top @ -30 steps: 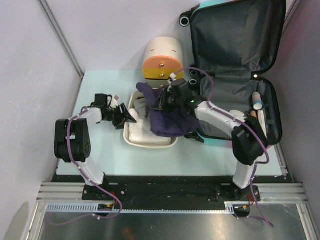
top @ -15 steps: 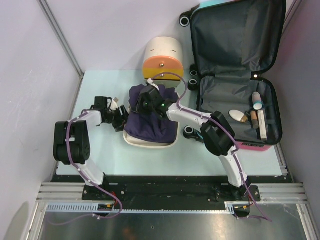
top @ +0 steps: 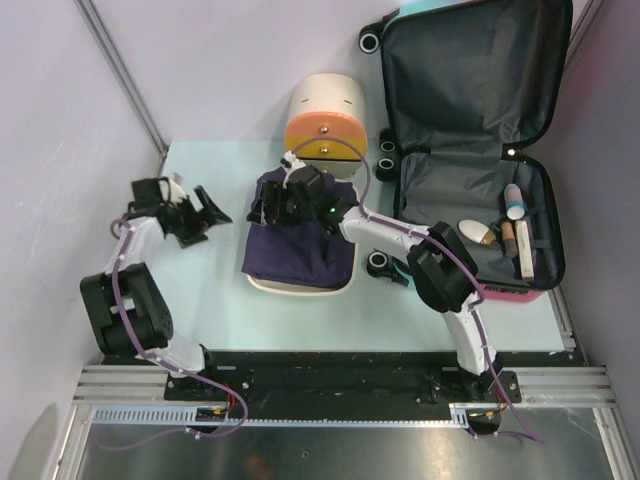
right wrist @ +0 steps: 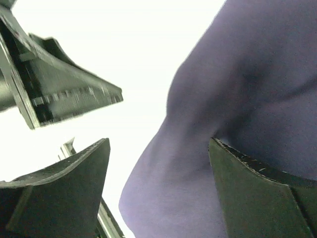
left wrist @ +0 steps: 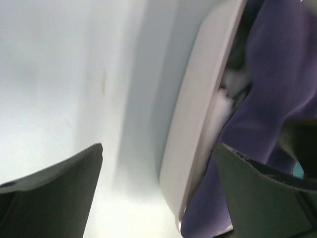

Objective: Open, take out, and arrange the luggage

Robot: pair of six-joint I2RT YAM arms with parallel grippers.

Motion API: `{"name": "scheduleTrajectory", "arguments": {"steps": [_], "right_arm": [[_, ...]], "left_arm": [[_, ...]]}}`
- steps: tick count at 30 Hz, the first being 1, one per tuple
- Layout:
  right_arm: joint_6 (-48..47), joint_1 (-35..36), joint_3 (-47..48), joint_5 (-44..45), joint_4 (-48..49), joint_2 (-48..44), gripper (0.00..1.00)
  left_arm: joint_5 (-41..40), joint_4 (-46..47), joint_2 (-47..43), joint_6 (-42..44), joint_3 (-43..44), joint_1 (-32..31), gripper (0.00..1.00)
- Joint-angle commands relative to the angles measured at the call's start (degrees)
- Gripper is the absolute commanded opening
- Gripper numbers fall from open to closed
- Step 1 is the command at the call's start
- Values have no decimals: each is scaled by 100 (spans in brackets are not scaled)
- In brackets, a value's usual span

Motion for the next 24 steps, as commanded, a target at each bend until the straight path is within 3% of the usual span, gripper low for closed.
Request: {"name": "scheduleTrajectory", "arguments": {"steps": [1,3,6,8,9,13,17,24], "right_arm": [[-1201,-328,458,-850,286,-849,87],[-1396,-574,309,-1550,153,-1155,91],[-1774,-1128,-33,-2176,-452,-1551,92],[-2203,-1513,-227,-2188,-1014,-1771,87],[-2371,-1629,-506,-2171,-1138,-1868,84],[-2935,-2183,-1079,-2276,-1910,-2421,77],[-3076,-2754,-1563,-2504,-2325,-2835,77],[-3147,-3379,-1845,-2777,-2484,-3126,78]], "left_arm": [[-38,-255,-740,1195,1086,207,100],[243,-325,-845,1773,1578,-142,100],[-70,-527,-881,2469,1967,-1011,100],[-308,-571,-820,2629,2056,-1374,99],[-509,-580,-724,2673,2108,-1854,99],[-757,-597,-285,2709,2188,-2491,92],[-1204,-668,277,2884,2065,-3149,84],[-2320,-650,1429,3420,2232,-4460,96]]}}
